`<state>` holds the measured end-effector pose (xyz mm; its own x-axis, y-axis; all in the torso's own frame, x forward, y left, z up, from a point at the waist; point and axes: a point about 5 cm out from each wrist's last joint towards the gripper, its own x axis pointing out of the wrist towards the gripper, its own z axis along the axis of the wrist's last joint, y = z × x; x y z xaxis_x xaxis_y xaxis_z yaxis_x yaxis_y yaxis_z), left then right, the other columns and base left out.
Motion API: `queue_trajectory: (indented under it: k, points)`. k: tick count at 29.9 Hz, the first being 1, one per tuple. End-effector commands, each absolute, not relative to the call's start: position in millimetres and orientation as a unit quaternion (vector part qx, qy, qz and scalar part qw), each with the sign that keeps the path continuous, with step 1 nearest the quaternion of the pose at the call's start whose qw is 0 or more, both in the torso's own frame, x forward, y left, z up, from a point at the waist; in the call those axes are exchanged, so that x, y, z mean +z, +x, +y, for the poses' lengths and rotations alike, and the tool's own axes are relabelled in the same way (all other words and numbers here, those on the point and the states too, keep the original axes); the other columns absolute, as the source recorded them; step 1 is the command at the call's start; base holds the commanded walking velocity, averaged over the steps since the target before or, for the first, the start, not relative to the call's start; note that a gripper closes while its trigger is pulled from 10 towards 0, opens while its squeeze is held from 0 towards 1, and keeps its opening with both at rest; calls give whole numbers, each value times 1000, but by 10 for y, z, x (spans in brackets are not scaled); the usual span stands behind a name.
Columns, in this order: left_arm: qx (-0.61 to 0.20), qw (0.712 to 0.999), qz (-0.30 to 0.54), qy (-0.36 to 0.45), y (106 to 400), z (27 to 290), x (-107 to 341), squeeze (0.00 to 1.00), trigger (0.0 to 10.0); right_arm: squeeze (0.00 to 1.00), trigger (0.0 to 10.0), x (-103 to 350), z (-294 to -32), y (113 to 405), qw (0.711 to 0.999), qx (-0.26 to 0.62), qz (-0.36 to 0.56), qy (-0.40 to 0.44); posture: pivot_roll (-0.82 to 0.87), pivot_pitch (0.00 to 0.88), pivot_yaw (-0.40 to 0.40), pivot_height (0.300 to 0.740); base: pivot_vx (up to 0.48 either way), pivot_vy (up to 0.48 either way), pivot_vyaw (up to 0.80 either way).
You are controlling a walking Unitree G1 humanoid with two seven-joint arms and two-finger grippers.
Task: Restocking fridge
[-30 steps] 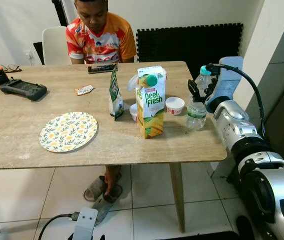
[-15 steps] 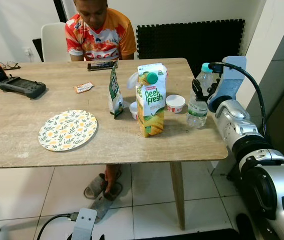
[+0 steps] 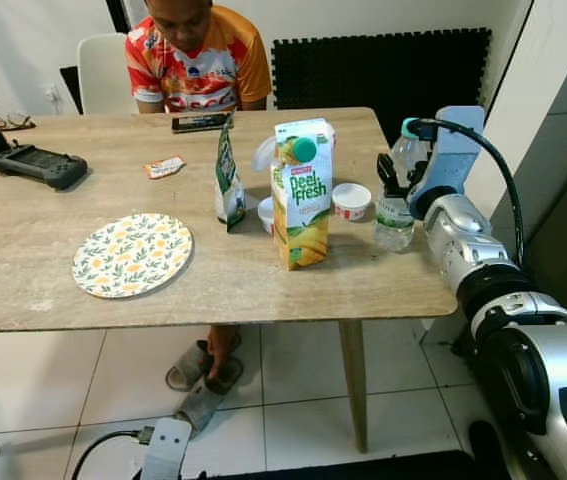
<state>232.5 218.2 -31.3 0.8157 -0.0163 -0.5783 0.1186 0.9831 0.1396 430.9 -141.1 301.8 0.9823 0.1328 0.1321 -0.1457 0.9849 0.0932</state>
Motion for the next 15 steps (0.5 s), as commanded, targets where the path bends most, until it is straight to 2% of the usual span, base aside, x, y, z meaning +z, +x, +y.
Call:
queue_trajectory:
  k: [1,15]
  points:
    - [-27,942,323,89,2207,2276,-373,0,10000,0,10000,3053,-1381,4310,993,71,-69,61,93,286,0,740,0,0,0]
    - [-29,941,324,88,2197,2261,-374,0,10000,0,10000,3026,-1363,4310,993,72,-67,64,93,283,6,740,0,0,0]
